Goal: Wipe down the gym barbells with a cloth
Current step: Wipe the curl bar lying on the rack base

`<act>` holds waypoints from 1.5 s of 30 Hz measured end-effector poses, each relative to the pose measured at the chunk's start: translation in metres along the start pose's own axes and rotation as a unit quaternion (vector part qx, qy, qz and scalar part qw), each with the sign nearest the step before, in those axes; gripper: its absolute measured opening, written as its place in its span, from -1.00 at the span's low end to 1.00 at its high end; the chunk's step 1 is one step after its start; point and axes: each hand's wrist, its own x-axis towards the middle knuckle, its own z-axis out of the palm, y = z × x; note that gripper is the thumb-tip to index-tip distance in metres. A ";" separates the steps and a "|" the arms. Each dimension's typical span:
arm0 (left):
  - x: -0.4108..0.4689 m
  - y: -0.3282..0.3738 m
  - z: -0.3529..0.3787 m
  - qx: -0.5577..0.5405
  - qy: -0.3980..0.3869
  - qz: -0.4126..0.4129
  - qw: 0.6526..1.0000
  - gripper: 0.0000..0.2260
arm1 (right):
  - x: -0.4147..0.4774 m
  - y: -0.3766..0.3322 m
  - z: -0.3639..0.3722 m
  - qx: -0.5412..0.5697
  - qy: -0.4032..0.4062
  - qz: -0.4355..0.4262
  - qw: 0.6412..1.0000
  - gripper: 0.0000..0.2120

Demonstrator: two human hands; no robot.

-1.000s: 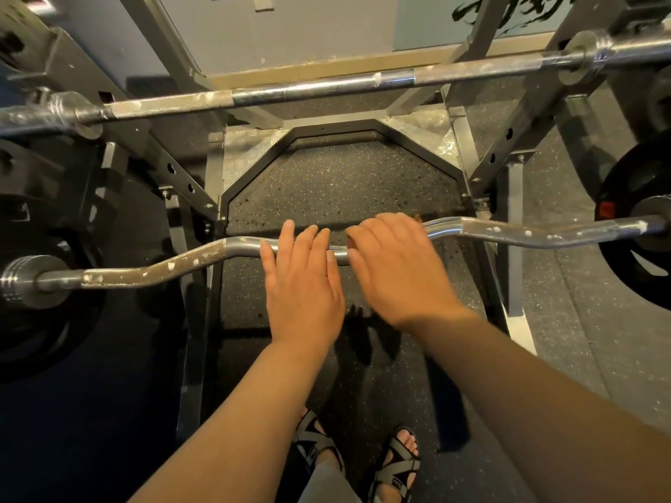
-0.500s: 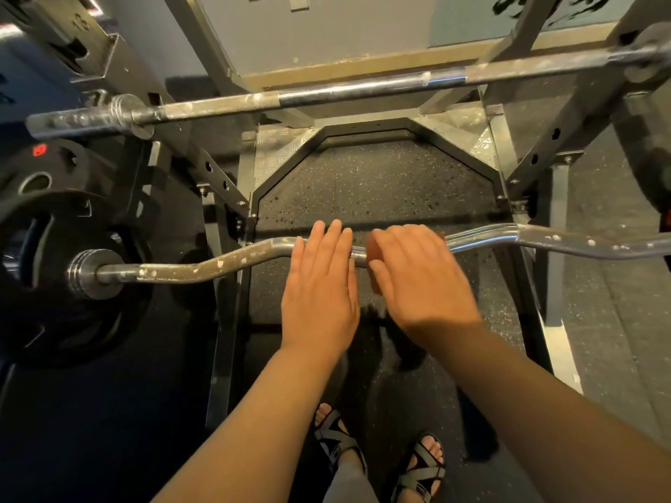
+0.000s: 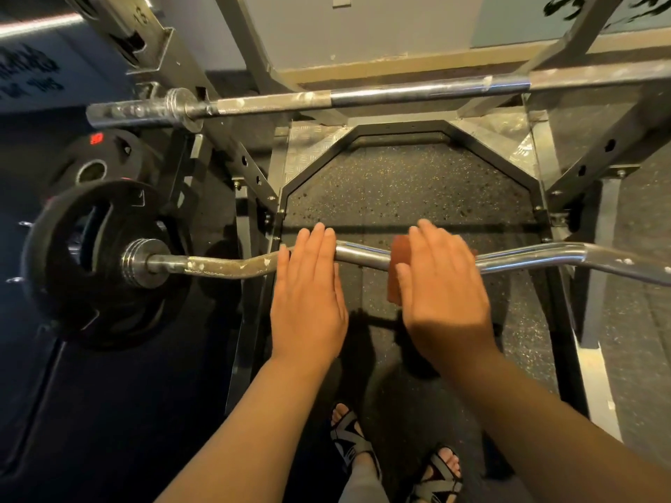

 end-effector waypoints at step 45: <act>0.005 0.030 0.008 -0.054 0.023 -0.043 0.997 -0.59 | -0.018 0.059 -0.027 -0.051 0.072 0.001 0.996 -0.58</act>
